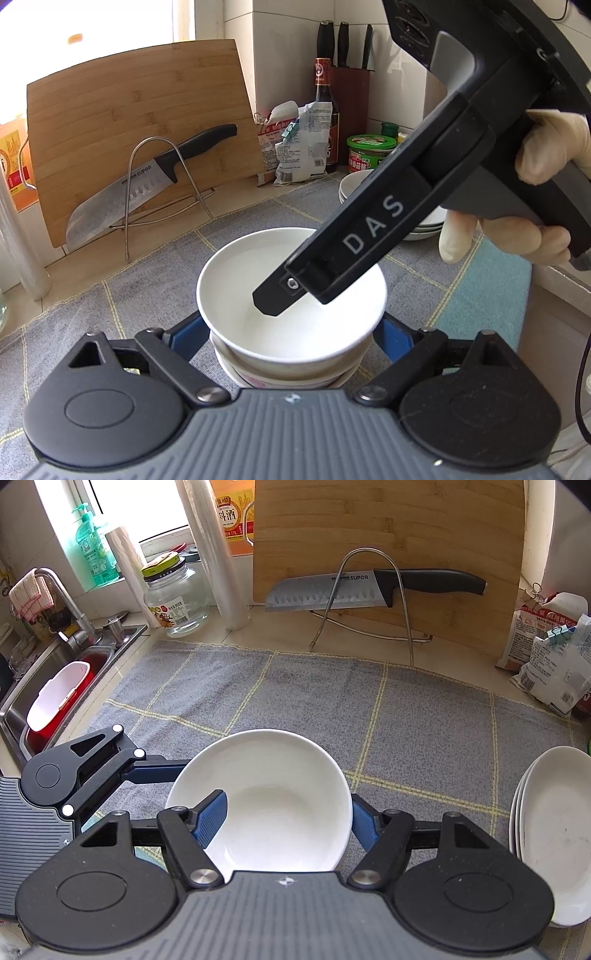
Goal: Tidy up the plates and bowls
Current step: 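Lower the white bowl onto the bowl stack and open the right tool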
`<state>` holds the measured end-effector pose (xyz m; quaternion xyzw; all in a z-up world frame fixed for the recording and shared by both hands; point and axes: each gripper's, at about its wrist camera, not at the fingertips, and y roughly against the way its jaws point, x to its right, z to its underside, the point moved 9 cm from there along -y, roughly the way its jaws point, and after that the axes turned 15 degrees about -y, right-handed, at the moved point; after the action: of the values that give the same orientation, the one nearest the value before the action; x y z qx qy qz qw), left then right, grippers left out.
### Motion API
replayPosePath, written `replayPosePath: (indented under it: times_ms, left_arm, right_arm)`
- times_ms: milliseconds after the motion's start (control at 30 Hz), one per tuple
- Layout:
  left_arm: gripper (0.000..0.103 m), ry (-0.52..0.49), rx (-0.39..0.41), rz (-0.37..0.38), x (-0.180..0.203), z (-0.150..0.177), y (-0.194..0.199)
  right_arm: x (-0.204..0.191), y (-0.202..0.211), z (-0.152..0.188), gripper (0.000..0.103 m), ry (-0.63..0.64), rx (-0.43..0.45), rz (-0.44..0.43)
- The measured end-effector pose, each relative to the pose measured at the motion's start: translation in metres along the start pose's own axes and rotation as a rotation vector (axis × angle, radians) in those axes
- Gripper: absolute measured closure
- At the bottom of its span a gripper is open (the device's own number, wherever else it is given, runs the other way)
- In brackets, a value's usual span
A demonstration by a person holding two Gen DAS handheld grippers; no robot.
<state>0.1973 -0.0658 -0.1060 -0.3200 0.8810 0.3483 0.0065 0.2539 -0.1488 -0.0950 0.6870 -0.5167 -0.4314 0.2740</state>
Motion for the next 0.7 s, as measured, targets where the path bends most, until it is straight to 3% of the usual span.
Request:
replayPosePath:
  times_ms: [433,533,600,700]
  left_arm:
    - [0.007,-0.002,-0.018,-0.005,0.001,0.004,-0.005]
    - [0.007,0.004,-0.012,0.002,0.001,0.005,-0.004]
    - [0.005,0.003,-0.004,0.007,0.001,0.004,-0.001]
    - [0.003,0.01,0.012,0.017,0.0,0.004,0.005]
  right_arm:
    - [0.0,-0.001,-0.002,0.026,-0.008,0.01,-0.01]
    - [-0.001,0.002,-0.002,0.019,-0.007,0.021,-0.026]
    - [-0.003,0.004,-0.003,0.008,-0.006,0.032,-0.03]
    - [-0.004,0.007,-0.005,0.004,-0.002,0.052,-0.029]
